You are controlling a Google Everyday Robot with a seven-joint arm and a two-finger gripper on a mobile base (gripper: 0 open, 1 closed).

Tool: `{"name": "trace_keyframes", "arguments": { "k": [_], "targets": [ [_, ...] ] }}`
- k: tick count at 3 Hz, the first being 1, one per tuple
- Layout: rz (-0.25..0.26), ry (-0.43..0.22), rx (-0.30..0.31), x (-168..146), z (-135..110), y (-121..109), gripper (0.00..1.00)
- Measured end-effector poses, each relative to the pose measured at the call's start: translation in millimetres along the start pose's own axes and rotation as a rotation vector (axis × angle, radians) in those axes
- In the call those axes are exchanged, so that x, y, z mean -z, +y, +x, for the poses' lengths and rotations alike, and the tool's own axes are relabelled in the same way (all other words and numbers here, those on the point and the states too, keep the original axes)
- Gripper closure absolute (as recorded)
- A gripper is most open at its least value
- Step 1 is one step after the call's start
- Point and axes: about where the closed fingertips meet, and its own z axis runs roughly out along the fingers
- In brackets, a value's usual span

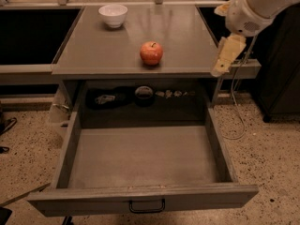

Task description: Place apple into top drawer

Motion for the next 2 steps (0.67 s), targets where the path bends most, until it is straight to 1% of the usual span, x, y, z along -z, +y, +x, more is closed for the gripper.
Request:
{"name": "trace_keyframes", "arguments": {
  "k": [1,2],
  "targets": [
    [-0.060,-0.100,0.084,-54.5,-48.3,-24.0,0.00],
    [-0.060,-0.100,0.084,-54.5,-48.1,-23.6,0.00]
  ]
}}
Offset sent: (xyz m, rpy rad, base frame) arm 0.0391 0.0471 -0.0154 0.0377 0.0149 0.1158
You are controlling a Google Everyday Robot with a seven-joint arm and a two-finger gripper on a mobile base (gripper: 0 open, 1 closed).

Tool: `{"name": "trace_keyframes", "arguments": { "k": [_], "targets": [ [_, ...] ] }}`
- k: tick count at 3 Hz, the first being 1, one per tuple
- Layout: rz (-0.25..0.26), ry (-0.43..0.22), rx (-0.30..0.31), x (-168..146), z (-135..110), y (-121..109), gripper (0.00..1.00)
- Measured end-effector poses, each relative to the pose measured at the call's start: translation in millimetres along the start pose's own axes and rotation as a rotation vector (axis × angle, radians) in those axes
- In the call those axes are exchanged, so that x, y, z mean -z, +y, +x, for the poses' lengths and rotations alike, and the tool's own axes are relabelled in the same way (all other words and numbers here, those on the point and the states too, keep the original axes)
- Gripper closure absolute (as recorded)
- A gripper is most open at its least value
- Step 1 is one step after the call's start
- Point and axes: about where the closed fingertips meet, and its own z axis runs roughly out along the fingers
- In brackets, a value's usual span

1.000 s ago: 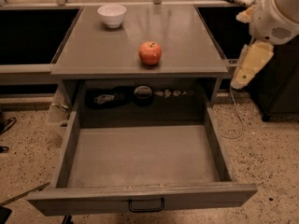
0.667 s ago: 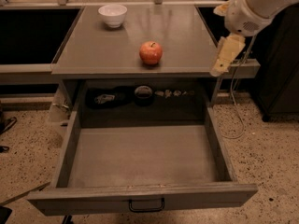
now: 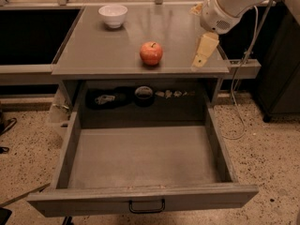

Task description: Place apple into top drawer

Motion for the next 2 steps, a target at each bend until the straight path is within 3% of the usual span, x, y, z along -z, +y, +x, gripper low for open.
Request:
{"name": "trace_keyframes", "arguments": {
  "k": [1,2],
  "targets": [
    [0.005,-0.020,0.007,-12,-2,-7,0.00],
    [-0.012,-0.083,0.042,-46,-16,-23,0.00]
  ]
}}
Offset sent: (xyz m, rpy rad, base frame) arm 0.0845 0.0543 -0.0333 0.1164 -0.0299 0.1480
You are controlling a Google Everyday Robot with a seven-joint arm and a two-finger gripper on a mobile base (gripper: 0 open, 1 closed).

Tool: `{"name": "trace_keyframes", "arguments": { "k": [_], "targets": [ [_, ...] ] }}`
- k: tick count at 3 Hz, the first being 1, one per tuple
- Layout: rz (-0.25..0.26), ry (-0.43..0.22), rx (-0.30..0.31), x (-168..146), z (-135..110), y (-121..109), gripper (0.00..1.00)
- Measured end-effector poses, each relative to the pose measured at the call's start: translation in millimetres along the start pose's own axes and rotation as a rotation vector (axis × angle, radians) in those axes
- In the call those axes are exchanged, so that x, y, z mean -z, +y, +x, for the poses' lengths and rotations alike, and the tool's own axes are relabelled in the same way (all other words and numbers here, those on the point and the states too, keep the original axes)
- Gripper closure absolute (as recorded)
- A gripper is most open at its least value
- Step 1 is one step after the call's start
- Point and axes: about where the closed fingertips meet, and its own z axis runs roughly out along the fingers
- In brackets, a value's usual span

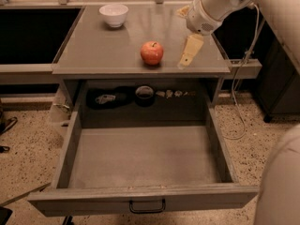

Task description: Place apple into top drawer

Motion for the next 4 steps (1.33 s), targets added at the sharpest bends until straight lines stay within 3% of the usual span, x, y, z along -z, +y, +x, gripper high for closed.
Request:
{"name": "trace_keyframes", "arguments": {
  "k": [2,4],
  "targets": [
    [-0.069,-0.092,0.076,-63,-25,-25,0.00],
    [-0.088,-0.087,0.096,-84,-32,-40,0.00]
  ]
}}
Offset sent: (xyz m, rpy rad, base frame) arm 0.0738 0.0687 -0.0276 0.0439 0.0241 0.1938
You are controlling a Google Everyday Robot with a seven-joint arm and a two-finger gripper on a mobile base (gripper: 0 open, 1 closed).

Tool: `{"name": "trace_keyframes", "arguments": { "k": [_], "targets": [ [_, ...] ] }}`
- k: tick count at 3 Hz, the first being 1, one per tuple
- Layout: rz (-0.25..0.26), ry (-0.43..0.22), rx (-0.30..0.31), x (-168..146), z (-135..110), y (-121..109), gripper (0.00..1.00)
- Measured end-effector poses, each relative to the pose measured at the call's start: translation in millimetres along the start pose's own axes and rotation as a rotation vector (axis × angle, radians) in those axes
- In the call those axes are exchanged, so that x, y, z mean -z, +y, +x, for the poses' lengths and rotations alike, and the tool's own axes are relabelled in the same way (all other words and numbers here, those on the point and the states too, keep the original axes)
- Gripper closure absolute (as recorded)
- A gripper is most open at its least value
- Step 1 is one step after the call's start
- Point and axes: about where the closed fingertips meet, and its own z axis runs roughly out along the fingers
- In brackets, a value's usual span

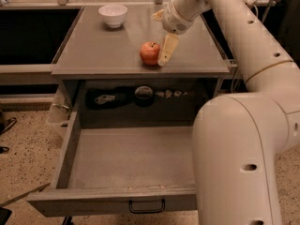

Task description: Place apple into top drawer

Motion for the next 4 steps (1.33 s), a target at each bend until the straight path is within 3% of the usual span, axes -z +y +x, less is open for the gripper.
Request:
{"name": "trace_keyframes", "arguments": {
  "k": [4],
  "targets": [
    [-0.074,-0.016,-0.039,-36,7,0,0.00]
  ]
}}
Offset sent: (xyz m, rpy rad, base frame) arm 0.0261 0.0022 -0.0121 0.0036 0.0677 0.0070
